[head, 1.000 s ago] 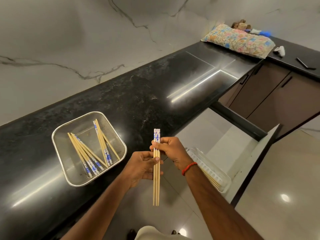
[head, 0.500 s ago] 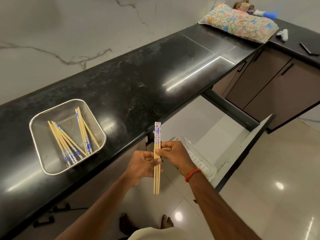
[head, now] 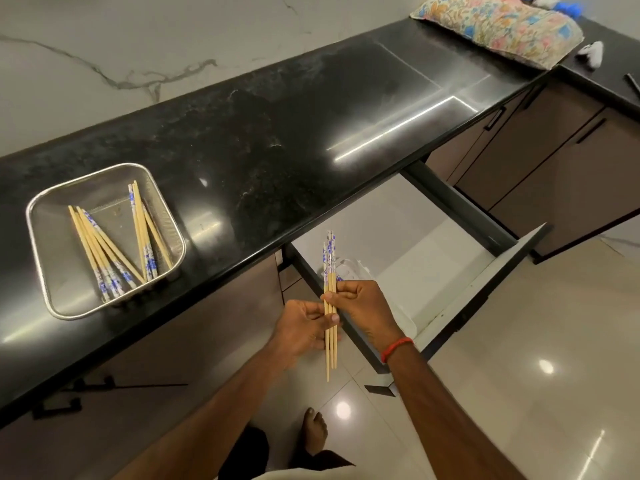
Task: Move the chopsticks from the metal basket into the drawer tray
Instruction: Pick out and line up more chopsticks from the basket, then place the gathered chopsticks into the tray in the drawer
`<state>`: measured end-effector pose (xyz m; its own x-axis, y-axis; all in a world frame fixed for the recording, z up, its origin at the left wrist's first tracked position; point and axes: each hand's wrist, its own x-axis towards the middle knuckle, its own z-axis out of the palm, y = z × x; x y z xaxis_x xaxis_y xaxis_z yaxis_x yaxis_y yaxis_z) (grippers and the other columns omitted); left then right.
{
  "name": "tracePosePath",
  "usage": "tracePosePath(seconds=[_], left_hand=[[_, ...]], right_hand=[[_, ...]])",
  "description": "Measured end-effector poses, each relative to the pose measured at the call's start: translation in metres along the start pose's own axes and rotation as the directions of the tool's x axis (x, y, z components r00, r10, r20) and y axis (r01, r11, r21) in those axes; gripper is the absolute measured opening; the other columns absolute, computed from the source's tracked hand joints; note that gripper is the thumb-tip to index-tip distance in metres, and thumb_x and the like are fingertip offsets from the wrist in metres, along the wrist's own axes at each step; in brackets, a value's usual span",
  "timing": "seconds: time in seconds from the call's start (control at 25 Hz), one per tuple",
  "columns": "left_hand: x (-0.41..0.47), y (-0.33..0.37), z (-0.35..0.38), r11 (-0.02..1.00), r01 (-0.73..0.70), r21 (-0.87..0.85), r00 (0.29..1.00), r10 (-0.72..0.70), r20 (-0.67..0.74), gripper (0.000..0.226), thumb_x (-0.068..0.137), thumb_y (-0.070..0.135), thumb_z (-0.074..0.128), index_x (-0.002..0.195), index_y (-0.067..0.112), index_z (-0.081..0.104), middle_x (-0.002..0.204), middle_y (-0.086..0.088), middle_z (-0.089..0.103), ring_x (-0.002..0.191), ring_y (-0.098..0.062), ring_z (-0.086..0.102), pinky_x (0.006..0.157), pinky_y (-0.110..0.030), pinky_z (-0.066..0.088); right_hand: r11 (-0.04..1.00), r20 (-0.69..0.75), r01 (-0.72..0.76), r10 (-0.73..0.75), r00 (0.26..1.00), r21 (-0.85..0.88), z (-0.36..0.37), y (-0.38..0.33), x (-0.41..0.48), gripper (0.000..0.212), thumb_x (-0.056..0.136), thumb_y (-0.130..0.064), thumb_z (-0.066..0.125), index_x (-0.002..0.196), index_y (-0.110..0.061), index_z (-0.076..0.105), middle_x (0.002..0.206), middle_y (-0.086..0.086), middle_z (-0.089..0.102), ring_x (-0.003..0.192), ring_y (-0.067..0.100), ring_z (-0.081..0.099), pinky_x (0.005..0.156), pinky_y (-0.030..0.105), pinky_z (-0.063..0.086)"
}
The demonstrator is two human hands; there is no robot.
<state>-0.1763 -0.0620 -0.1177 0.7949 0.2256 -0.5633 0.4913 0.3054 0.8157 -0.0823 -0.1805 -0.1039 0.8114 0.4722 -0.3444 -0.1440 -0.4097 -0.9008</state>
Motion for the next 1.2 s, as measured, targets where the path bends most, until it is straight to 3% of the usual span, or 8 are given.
tracePosePath(seconds=[0.28,0.44,0.48,0.56,0.68,0.84,1.04,1.2], left_hand=[[0.013,-0.005,0.025,1.000,0.009,-0.014,1.000,-0.009,0.011,0.015,0.085,0.007,0.077,0.100,0.004,0.076,0.088,-0.013,0.080,0.076,-0.025,0.079,0.063,-0.031,0.064],[0.026,-0.003,0.028,0.998,0.058,0.015,0.998,-0.058,0.008,0.026,0.083,0.017,0.080,0.107,0.007,0.074,0.096,-0.008,0.079,0.091,-0.020,0.076,0.083,-0.037,0.062],[0.029,-0.005,0.026,0.996,0.069,0.052,0.998,-0.068,-0.013,0.029,0.085,0.022,0.080,0.110,0.009,0.073,0.098,-0.005,0.077,0.094,-0.019,0.074,0.086,-0.038,0.061],[0.035,-0.010,0.018,0.992,0.080,0.101,0.996,-0.076,-0.036,0.032,0.089,0.030,0.075,0.115,0.013,0.071,0.103,-0.003,0.074,0.099,-0.019,0.072,0.087,-0.037,0.060],[0.044,-0.017,0.002,0.990,0.099,0.098,0.995,-0.095,-0.041,0.031,0.093,0.035,0.069,0.117,0.017,0.069,0.107,0.000,0.075,0.096,-0.017,0.074,0.081,-0.032,0.061],[0.052,-0.025,-0.015,0.990,0.120,0.078,0.990,-0.113,-0.087,0.024,0.093,0.037,0.069,0.111,0.021,0.071,0.094,0.009,0.079,0.082,-0.010,0.077,0.064,-0.022,0.058],[0.060,-0.037,-0.030,0.987,0.134,0.083,0.987,-0.126,-0.099,0.017,0.092,0.040,0.069,0.102,0.026,0.072,0.092,0.013,0.081,0.084,-0.009,0.078,0.063,-0.020,0.057],[0.068,-0.043,-0.036,0.984,0.151,0.095,0.985,-0.142,-0.093,0.016,0.092,0.041,0.069,0.100,0.027,0.073,0.093,0.013,0.081,0.086,-0.010,0.078,0.067,-0.023,0.058]], right_hand=[[1.000,-0.005,-0.011,0.011,1.000,0.013,-0.024,0.008,0.002,0.012,0.086,-0.010,0.075,0.098,-0.011,0.078,0.082,-0.005,0.077,0.078,0.006,0.075,0.068,0.014,0.057],[0.992,-0.052,-0.092,0.097,0.994,0.092,-0.045,0.014,0.022,0.013,0.086,-0.004,0.074,0.089,-0.015,0.078,0.084,0.012,0.078,0.081,0.027,0.076,0.080,0.040,0.062],[0.993,-0.080,-0.109,0.113,0.990,0.053,-0.050,0.019,0.030,0.010,0.086,-0.006,0.074,0.092,-0.013,0.078,0.085,0.013,0.078,0.081,0.028,0.076,0.081,0.043,0.062],[0.970,-0.140,-0.106,0.077,0.987,-0.218,-0.059,0.034,0.048,0.013,0.086,-0.014,0.076,0.098,-0.010,0.079,0.087,0.009,0.078,0.082,0.024,0.075,0.082,0.041,0.061],[0.744,-0.138,-0.098,0.008,0.990,-0.661,-0.061,0.059,0.066,0.016,0.089,-0.026,0.073,0.098,-0.013,0.078,0.089,0.007,0.077,0.084,0.026,0.071,0.076,0.034,0.056],[0.464,-0.134,-0.136,0.037,0.990,-0.875,-0.048,0.090,0.083,0.018,0.095,-0.023,0.061,0.106,-0.012,0.071,0.098,0.011,0.071,0.090,0.032,0.067,0.077,0.037,0.055],[0.353,-0.137,-0.133,0.016,0.990,-0.926,-0.034,0.113,0.100,0.015,0.093,-0.009,0.052,0.099,-0.009,0.065,0.095,0.013,0.069,0.087,0.033,0.066,0.067,0.034,0.045],[0.317,-0.137,-0.135,0.017,0.990,-0.939,-0.029,0.123,0.110,0.015,0.096,-0.015,0.053,0.104,-0.011,0.066,0.097,0.011,0.070,0.089,0.031,0.068,0.070,0.035,0.051]])
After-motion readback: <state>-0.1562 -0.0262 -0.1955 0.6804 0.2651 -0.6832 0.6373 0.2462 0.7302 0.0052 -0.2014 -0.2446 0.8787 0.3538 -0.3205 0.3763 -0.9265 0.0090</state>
